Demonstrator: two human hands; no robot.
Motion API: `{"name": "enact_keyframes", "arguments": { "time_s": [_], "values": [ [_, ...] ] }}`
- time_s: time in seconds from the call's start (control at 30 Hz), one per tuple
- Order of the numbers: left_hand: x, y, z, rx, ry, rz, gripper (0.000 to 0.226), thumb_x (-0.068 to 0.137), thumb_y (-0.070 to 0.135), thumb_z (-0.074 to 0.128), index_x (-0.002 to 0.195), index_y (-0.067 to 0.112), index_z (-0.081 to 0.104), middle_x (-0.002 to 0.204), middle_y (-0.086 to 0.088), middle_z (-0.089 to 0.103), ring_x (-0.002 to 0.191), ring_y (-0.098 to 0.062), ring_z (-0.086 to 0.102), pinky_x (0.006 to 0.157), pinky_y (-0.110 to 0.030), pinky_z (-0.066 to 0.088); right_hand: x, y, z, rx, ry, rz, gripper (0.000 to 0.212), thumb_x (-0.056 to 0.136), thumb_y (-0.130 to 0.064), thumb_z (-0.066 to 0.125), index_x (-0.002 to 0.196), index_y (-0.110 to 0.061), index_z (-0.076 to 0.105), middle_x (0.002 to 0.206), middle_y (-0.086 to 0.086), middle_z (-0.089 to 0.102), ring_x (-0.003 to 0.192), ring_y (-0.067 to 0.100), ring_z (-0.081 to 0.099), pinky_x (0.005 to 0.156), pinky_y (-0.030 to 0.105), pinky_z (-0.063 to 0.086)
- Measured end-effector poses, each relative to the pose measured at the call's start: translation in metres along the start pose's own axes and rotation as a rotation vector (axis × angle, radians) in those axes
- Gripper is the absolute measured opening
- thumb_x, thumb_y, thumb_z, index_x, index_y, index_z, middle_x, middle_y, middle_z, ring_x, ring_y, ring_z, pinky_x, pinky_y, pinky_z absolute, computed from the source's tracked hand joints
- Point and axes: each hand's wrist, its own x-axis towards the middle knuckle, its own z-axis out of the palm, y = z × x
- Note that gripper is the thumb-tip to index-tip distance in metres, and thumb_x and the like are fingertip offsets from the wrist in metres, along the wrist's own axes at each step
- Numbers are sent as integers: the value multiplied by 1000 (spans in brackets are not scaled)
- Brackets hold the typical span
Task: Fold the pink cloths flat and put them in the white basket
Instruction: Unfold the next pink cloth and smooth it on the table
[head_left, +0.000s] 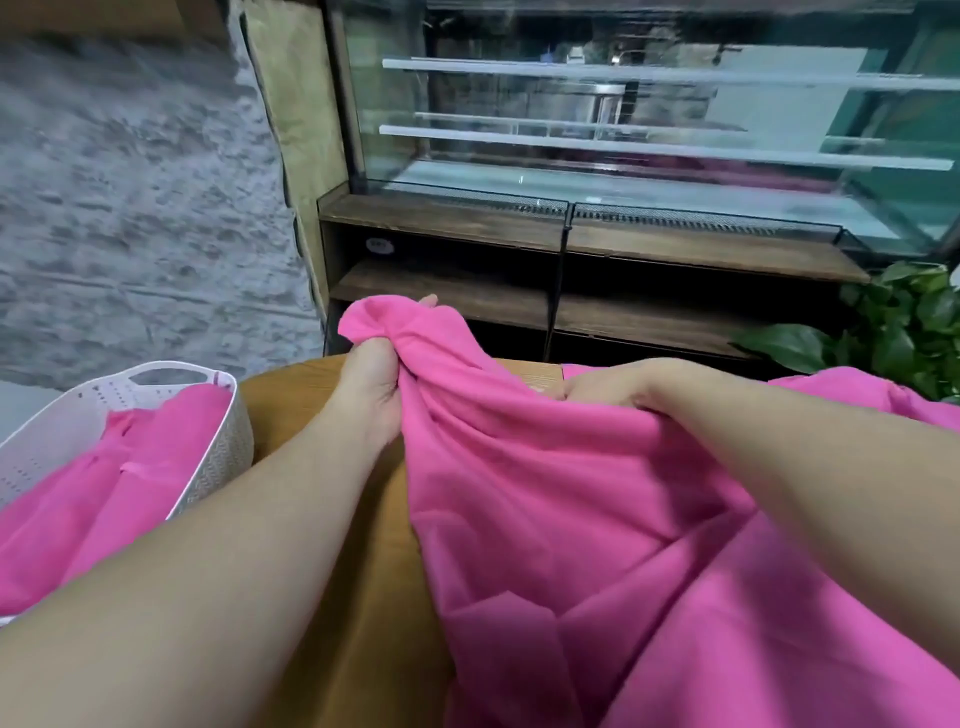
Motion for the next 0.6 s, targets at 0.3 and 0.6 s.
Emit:
{"name": "enact_keyframes", "arguments": {
  "time_s": [0.3, 0.6],
  "values": [
    [11, 10, -14, 628, 641, 434, 31, 82, -11, 38, 68, 14, 51, 68, -3, 50, 74, -20, 47, 54, -25, 34, 27, -36, -49, -320, 861, 123, 26, 93, -29, 43, 101, -21, 67, 96, 7, 73, 88, 29, 70, 66, 31, 49],
    [19, 27, -24, 800, 830, 246, 76, 93, 7, 52, 158, 22, 15, 156, -15, 33, 139, -34, 39, 113, -40, 34, 55, -45, -53, 116, 670, -115, 94, 90, -14, 62, 157, -34, 0, 119, 13, 59, 101, 27, 63, 82, 24, 54]
  ]
}}
